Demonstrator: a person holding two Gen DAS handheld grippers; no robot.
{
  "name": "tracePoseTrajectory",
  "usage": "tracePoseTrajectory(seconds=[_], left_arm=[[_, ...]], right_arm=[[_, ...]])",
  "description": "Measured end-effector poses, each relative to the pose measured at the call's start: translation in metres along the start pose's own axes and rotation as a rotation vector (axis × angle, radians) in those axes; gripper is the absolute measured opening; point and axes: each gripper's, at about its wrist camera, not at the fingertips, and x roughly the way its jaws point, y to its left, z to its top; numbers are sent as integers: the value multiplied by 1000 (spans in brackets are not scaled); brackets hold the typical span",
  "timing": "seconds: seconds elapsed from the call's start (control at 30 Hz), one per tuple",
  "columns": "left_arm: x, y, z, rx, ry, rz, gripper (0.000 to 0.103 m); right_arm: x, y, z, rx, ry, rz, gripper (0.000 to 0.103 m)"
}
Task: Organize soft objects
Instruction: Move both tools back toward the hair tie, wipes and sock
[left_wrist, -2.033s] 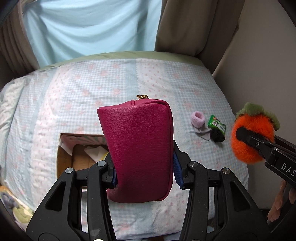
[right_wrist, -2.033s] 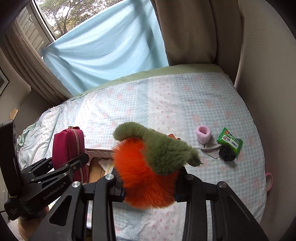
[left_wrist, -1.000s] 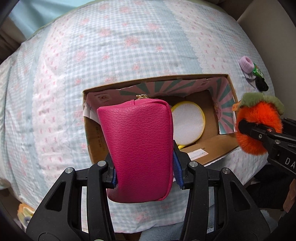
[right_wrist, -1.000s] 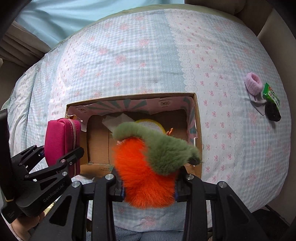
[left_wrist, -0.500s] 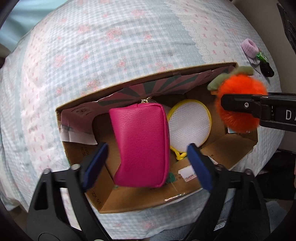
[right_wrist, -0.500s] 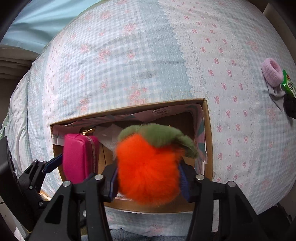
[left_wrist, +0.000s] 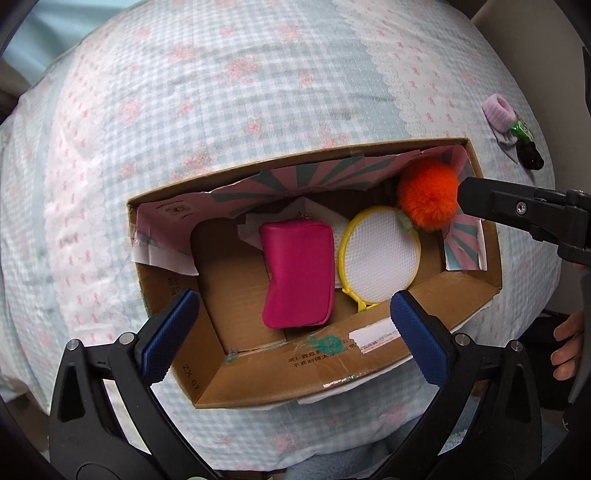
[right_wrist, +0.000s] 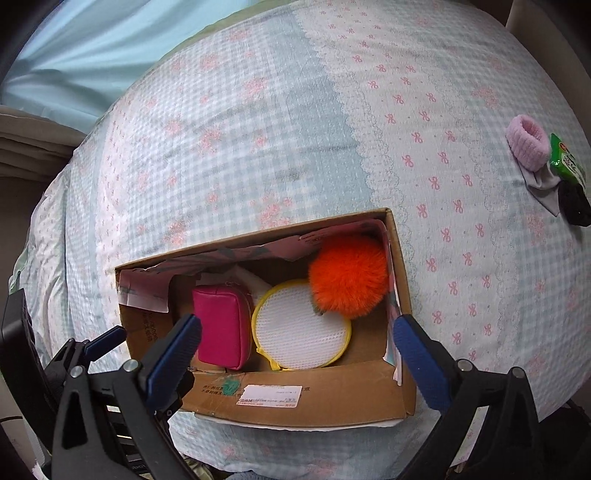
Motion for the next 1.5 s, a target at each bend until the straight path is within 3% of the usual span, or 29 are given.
tracePoseTrajectory(seconds=[0.27,0.6,0.83,1.17,1.5], left_arm=[[-38,6,-14,-17,-43,32,103],[-94,13,-63,-90,-132,61,103],[-132,17,-98,-146,-203,16,103],[-171,-35,-107,-124,-298,-18,103],[-197,-145,-82,-159,-416,14,103]], right_arm=[[-28,18,-24,-49,-29,20,103],[-83,26,-73,-121,-138,-6,103],[-129,12,-111,-138,-215,-66,103],[-193,-53,-144,-82,-305,-115,103],[-238,-166,-129,-79,-365,-186,103]])
